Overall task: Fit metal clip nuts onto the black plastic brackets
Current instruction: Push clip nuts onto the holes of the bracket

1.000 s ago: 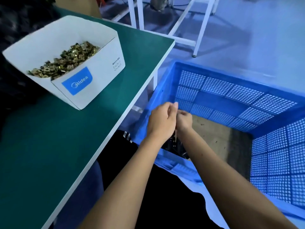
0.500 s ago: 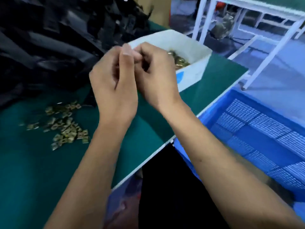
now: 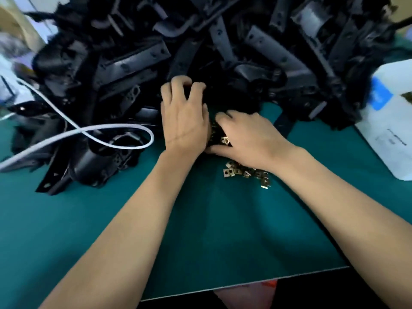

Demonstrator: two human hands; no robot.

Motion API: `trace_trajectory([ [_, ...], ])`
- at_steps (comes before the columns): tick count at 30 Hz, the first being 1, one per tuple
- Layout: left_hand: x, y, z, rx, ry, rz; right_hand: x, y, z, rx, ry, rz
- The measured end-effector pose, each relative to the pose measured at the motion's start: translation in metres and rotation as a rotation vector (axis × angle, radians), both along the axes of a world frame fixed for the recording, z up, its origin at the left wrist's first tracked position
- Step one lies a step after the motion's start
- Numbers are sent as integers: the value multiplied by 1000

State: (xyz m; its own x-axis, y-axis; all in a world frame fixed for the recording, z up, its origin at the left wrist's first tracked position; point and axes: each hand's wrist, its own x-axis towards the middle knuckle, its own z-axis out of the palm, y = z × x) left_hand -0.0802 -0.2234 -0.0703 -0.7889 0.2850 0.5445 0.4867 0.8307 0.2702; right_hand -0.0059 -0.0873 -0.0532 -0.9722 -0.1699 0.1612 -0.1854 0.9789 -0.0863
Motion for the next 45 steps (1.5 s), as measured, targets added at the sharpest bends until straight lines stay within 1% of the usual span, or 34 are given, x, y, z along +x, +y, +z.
trace_trajectory([
  [2,-5,4,-1,-17,1,41,-3,6,-5,-73,20,27],
  [4,-11,2,0,16,17,111,-6,11,-7,-157,36,28],
  [6,-18,0,2,10,10,180,-8,14,-10,-271,47,28],
  [9,-23,-1,4,-48,-36,236,-9,21,-12,-549,89,1],
  [12,-16,-2,8,18,17,237,-9,24,-8,-776,154,-84],
  [14,-8,-4,9,68,102,194,-9,24,-6,-1077,95,-142],
  [16,-2,-6,7,186,187,116,-9,24,-4,-1395,-67,-186],
  [17,2,-6,6,295,187,66,-8,24,-3,-1486,-143,-193],
  [19,7,-3,6,550,94,-26,-6,24,-2,-1599,-235,-183],
  [20,9,-1,7,642,29,-72,-6,24,-1,-1634,-258,-178],
  [21,10,0,7,688,-31,-114,-6,23,-1,-1651,-270,-176],
  [23,11,4,6,724,-142,-201,-6,21,-1,-1669,-270,-184],
  [26,12,8,0,911,-408,-284,-7,19,-1,-1736,-260,-197],
  [28,11,7,-5,1005,-567,-331,-7,18,-3,-1738,-250,-223],
  [29,9,5,-8,1019,-602,-374,-7,17,-3,-1709,-239,-240],
  [32,10,0,-8,1088,-625,-518,-7,14,-4,-1626,-198,-296],
  [34,12,0,-5,1169,-641,-552,-7,14,-3,-1619,-191,-325],
  [37,13,-2,0,1214,-664,-543,-5,14,-3,-1605,-177,-322],
  [38,12,-3,1,1224,-668,-537,-5,14,-2,-1629,-195,-311],
  [40,10,-7,5,1226,-710,-552,-4,14,-1,-1752,-302,-296],
  [42,7,-13,6,1217,-781,-626,-3,15,1,-1883,-420,-281],
  [45,7,-16,3,1201,-838,-734,-4,19,2,-1938,-426,-276],
])
